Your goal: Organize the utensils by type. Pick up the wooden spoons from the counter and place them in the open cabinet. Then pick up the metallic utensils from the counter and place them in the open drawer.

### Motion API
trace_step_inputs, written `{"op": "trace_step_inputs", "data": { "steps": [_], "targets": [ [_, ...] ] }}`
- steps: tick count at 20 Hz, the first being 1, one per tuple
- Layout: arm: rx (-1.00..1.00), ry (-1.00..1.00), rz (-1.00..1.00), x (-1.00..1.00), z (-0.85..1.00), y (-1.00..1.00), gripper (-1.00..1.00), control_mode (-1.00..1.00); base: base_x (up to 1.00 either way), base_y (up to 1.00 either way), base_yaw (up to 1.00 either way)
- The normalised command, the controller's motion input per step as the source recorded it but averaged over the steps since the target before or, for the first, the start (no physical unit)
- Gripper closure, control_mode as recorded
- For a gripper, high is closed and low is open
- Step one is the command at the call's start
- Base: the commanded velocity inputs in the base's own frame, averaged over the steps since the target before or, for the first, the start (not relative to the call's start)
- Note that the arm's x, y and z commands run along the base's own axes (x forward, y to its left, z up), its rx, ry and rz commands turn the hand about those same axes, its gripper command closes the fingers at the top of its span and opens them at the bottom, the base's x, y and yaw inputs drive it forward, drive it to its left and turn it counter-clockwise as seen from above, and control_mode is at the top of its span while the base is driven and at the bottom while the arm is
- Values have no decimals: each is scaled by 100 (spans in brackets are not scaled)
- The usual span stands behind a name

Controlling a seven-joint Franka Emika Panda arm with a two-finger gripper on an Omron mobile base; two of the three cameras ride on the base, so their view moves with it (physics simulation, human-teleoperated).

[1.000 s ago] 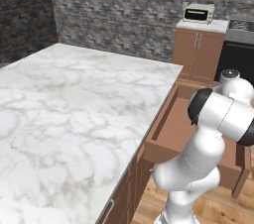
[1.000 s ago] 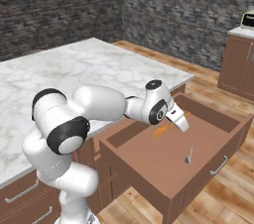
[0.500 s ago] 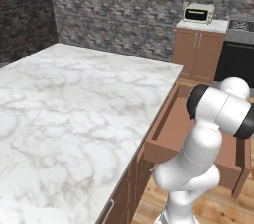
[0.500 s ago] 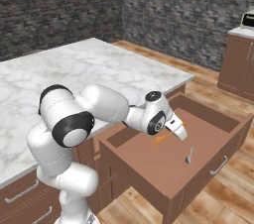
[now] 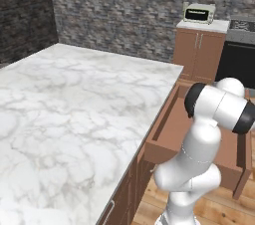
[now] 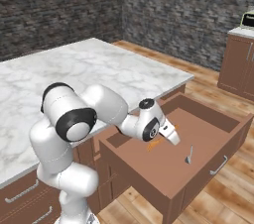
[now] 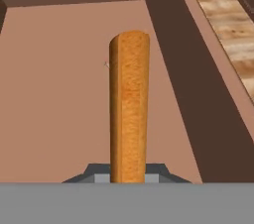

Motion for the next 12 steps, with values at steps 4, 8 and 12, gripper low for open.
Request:
{"op": "trace_step_inputs", "data": {
  "steps": [4, 8, 12],
  "targets": [
    [0, 1, 4, 18, -28, 7, 100, -100, 0, 0, 0],
    [0, 9, 7, 38, -22, 0, 100, -100, 0, 0, 0],
    [2, 13, 5, 52, -18, -10, 100, -100, 0, 0, 0]
  ]
}}
